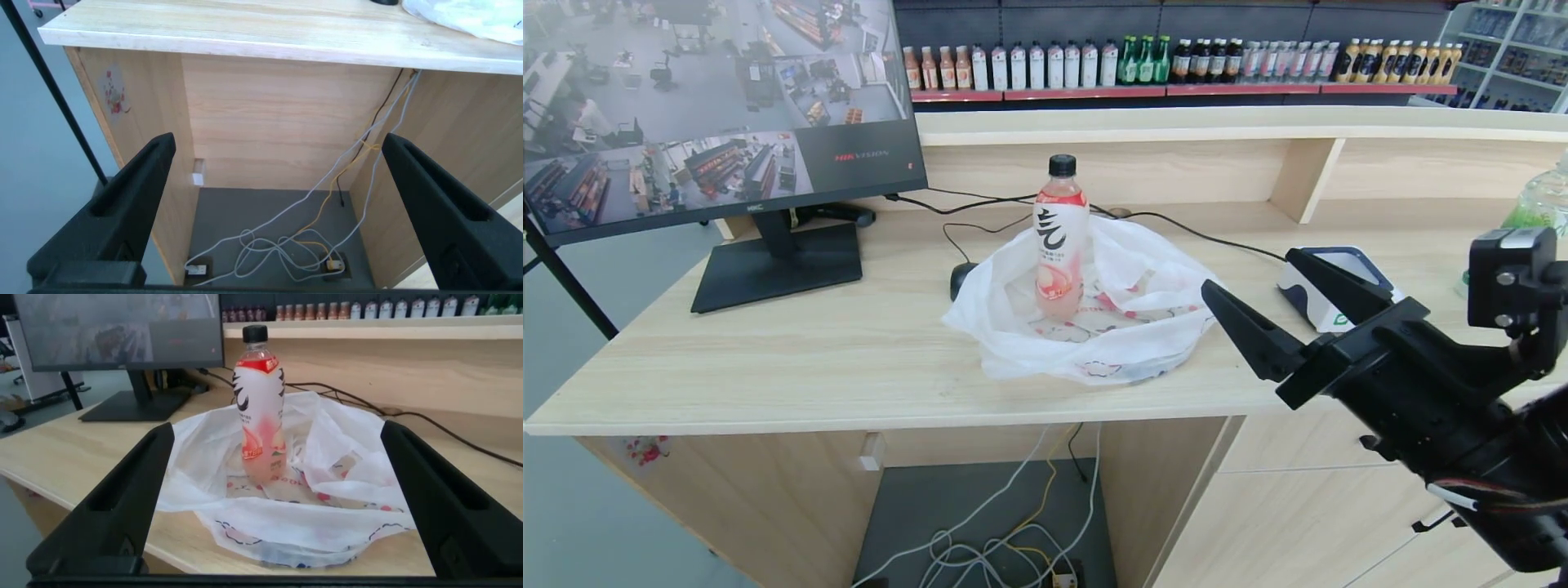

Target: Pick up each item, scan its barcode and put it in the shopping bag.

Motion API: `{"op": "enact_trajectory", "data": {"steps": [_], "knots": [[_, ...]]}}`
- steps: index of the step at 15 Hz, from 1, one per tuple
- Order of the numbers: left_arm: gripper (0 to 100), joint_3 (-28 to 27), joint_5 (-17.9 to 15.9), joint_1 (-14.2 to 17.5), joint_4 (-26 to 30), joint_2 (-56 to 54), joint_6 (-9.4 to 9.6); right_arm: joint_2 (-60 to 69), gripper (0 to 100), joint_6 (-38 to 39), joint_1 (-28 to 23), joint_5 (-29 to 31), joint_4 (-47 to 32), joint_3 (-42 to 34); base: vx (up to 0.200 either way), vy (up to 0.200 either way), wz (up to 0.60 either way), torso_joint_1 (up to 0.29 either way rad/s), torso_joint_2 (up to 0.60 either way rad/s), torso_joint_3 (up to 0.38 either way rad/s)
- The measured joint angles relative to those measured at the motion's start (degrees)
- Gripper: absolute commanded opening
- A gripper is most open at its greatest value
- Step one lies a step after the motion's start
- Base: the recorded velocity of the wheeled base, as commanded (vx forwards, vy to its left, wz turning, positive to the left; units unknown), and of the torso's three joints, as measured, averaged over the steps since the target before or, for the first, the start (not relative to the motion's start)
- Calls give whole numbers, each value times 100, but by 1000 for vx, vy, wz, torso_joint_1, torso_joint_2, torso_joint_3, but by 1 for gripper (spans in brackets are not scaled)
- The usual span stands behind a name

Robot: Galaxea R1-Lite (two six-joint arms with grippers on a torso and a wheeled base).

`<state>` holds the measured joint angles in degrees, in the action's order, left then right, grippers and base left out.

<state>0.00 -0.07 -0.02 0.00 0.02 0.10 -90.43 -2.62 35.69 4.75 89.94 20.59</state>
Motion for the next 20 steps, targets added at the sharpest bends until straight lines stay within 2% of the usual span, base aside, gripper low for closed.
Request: {"op": "enact_trajectory", "data": {"steps": [20], "knots": [[100,0,-2,2,0,0,-5,297,100,0,-124,-2,-2,-135,0,-200,0,2,2,1]]}}
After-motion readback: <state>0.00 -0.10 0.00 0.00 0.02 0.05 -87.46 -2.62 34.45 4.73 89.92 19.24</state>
